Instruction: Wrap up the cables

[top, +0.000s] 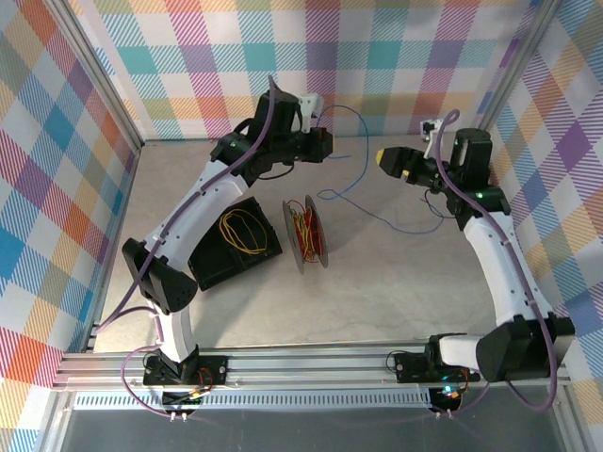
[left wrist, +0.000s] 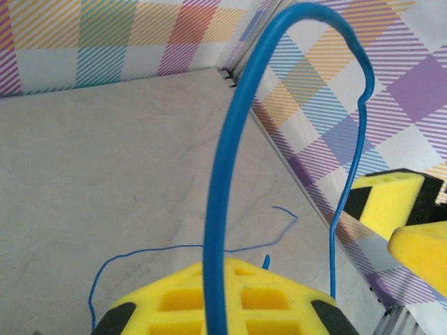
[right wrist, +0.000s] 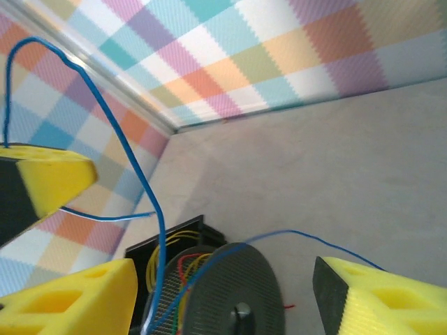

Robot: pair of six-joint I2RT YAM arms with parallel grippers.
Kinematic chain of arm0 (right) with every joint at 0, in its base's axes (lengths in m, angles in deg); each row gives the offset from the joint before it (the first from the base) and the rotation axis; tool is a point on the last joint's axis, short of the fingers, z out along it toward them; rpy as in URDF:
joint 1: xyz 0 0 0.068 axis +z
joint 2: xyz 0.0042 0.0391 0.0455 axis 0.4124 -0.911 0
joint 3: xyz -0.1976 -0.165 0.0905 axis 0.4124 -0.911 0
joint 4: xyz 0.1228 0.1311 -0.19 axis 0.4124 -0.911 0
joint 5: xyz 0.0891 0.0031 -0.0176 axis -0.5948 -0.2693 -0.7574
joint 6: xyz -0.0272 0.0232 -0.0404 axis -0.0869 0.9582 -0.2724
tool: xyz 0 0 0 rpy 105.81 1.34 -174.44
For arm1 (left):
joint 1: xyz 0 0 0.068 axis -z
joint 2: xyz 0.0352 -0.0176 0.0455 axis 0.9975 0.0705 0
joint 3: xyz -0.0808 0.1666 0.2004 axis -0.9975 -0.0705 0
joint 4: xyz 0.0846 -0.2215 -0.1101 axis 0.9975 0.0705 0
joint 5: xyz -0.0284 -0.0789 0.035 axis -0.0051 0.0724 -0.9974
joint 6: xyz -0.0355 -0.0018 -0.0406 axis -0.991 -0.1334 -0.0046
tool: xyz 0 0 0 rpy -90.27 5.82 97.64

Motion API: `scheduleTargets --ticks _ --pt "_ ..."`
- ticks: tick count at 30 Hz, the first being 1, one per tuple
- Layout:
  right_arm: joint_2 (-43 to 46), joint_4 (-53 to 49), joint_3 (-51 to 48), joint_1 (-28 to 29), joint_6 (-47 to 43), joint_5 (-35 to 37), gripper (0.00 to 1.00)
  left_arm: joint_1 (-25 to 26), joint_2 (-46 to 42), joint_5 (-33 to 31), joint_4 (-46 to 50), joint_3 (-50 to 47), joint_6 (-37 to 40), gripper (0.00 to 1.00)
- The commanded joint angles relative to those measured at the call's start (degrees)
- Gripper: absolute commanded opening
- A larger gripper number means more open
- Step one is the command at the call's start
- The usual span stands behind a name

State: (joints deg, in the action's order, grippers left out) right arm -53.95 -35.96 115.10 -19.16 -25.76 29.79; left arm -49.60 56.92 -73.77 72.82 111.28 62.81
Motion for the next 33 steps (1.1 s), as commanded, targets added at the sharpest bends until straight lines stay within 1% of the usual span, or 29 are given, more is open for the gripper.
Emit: scheduleTargets --ticks 1,5,7,14,17,18,22,25,26,27,28,29,30,31,33 --pt "-1.26 12.41 -2.81 -0.03 4.40 -10.99 0.65 0.46 0.72 1.02 -2.10 1.60 1.00 0.00" --pt "-1.40 19.16 -7.81 0.17 6.57 -12.78 0.63 0.73 1.06 1.02 -2.08 1.51 1.03 0.00" --pt "-1.51 19.86 -8.82 0.51 6.54 -12.59 0.63 0.90 1.32 1.19 -2.18 1.44 0.95 0.00" --pt "-4.71 19.85 -8.54 1.99 6.28 -11.91 0.46 1.68 1.89 2.03 -3.22 1.07 0.27 0.00" --pt "-6.68 16.39 -6.52 2.67 4.90 -10.55 0.40 1.86 1.88 2.66 -3.60 0.82 -0.05 0.00" --pt "-7.10 15.42 -6.05 2.72 4.53 -10.10 0.36 1.91 1.76 2.77 -3.72 0.72 -0.18 0.00" --pt "-7.33 8.19 -3.52 2.71 2.16 -5.07 0.00 1.96 0.98 2.58 -4.47 -0.58 -0.25 0.00" --pt "-5.21 0.86 -1.31 2.69 -0.43 2.10 0.00 1.88 0.19 1.10 -4.88 -1.97 0.02 0.00" --pt "-4.46 -0.97 -0.56 2.72 -0.86 4.08 0.00 1.87 -0.27 0.49 -5.34 -2.55 -0.01 0.03" --pt "-3.76 -2.71 0.33 2.72 -1.27 5.81 0.00 1.84 -0.83 0.00 -6.29 -3.75 -0.20 0.22" --pt "-2.84 -4.43 1.57 2.70 -1.83 6.88 0.00 1.84 -1.63 -0.29 -7.84 -5.36 -0.61 0.45" --pt "-2.40 -5.65 2.42 2.68 -2.04 7.42 0.00 1.87 -2.44 -0.62 -9.18 -7.00 -1.29 0.61" --pt "-2.00 -6.83 3.51 2.67 -2.17 8.29 0.00 1.87 -3.59 -0.82 -11.62 -9.33 -2.29 0.73" --pt "-1.69 -8.53 4.65 2.67 -2.10 9.27 0.00 1.83 -4.77 -0.82 -14.12 -11.91 -3.78 0.82" --pt "-1.18 -10.96 6.25 2.63 -1.56 10.56 0.00 1.85 -7.40 -0.85 -20.71 -17.75 -7.75 0.94"
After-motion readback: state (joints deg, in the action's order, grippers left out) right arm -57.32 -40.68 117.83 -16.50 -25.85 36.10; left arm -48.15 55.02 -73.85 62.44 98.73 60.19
